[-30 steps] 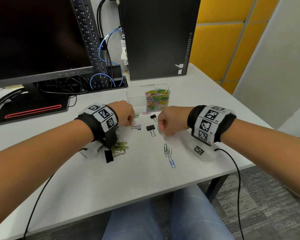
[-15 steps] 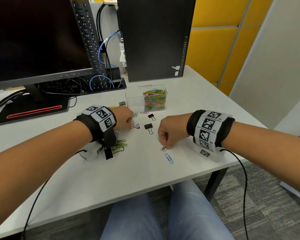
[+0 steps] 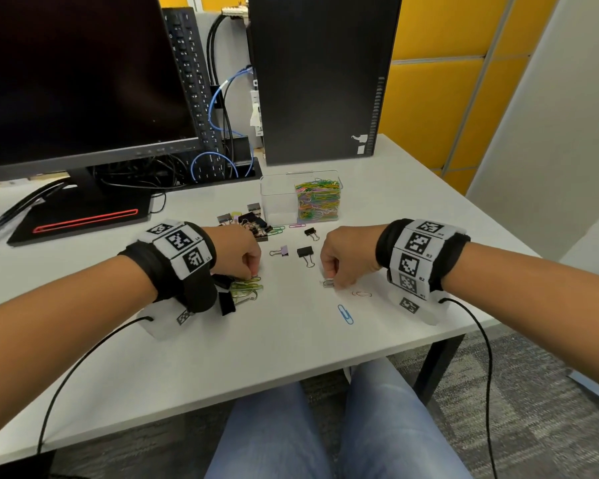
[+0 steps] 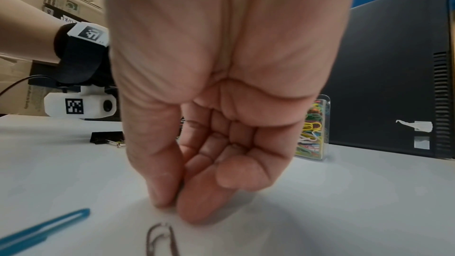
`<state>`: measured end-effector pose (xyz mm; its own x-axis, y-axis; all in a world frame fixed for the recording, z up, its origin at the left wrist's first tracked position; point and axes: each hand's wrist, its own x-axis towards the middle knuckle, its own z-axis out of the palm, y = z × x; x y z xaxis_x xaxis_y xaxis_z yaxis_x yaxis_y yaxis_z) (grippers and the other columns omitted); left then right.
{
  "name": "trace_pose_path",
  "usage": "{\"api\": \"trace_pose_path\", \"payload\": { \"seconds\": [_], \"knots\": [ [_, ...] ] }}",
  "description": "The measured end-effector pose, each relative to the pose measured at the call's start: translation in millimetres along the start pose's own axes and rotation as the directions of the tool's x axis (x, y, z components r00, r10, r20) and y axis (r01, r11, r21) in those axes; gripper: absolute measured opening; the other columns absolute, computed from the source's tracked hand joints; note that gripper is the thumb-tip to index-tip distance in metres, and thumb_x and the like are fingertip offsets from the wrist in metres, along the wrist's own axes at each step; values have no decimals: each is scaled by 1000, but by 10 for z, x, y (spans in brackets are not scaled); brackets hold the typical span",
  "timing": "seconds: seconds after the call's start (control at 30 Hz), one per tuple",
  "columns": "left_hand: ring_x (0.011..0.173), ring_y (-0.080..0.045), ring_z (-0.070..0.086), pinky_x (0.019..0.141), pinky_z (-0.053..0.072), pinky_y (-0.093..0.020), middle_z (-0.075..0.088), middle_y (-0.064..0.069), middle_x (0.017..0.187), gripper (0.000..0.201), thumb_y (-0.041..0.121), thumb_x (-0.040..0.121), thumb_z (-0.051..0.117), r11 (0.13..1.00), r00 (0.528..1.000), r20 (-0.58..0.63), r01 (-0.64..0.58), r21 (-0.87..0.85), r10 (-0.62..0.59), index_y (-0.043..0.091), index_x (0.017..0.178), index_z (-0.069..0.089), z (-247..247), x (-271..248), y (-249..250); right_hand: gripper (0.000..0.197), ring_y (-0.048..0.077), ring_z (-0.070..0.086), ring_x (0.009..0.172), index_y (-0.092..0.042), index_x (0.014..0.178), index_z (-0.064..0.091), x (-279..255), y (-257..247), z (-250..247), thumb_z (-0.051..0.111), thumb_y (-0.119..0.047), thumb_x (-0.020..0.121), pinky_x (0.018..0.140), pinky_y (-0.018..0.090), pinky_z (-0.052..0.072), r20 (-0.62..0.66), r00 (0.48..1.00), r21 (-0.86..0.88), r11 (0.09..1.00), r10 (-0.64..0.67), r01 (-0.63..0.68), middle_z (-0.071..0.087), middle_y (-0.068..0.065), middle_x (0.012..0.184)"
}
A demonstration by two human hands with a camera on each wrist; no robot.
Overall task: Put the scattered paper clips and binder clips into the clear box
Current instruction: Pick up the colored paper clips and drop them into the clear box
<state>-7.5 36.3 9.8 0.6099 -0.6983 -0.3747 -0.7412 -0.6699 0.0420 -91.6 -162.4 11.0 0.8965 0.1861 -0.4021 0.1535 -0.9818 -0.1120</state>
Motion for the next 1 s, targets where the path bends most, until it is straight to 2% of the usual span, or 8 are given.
{"api": "trace_pose_path", "payload": {
  "seconds": [0.1,0.23,0.43,0.6,0.7,0.8,0.9,1.0],
  "knots": [
    [75,-8,54,62,40,-11,60,9,80,18,27,83,67,1000,1000,9,3,3,-3,16,97,70,8,1,29,7,11,58,69,-13,85,70,47,36,-158,64,-13,82,59,20,48,-96,995,24,999,23,-21,67,-2,78],
    [73,-9,49,56,33,-8,53,11,73,16,23,84,63,997,1000,-12,-1,73,2,13,95,69,16,37,71,8,12,58,69,-16,80,67,97,133,-484,62,-14,87,58,17,42,-329,937,126,989,117,-79,64,0,77],
    [76,-12,49,56,34,-11,49,12,70,13,24,84,62,998,1000,-14,-1,67,2,14,92,66,12,69,62,15,23,61,96,-13,97,71,363,303,-782,62,-9,86,82,29,50,-585,779,168,973,226,-156,67,6,107],
    [74,-10,51,68,41,-19,54,10,74,7,21,84,61,998,975,-219,-37,-43,27,16,88,64,-203,147,61,25,28,61,108,-16,103,73,651,442,-754,54,-7,90,98,37,50,-538,804,142,968,252,-208,65,8,118],
    [78,-11,57,75,49,-22,59,6,81,11,19,86,60,987,927,-376,-76,-140,18,15,93,66,-372,246,91,27,28,58,114,-10,106,72,684,481,-662,50,-5,93,100,37,48,-534,814,150,974,227,-173,67,8,117],
    [78,-11,58,80,51,-22,61,3,83,11,18,87,59,953,830,-556,-132,-274,-45,11,94,65,-504,404,135,28,28,57,116,-9,110,71,629,502,-604,48,-5,93,101,38,47,-573,779,209,965,253,-160,66,9,118],
    [73,-12,53,78,48,-24,59,2,79,11,15,86,57,918,702,-693,-150,-367,-163,9,91,65,-579,609,215,25,29,63,101,-8,99,72,513,491,-546,48,-8,91,91,34,52,-587,774,199,969,238,-146,69,11,106],
    [74,-14,53,82,48,-28,59,1,78,12,15,86,54,921,653,-731,-132,-366,-197,9,91,64,-606,796,287,23,28,63,92,-7,94,72,326,429,-475,50,-11,89,78,27,48,-520,837,144,984,169,-109,69,11,99]
  ]
}}
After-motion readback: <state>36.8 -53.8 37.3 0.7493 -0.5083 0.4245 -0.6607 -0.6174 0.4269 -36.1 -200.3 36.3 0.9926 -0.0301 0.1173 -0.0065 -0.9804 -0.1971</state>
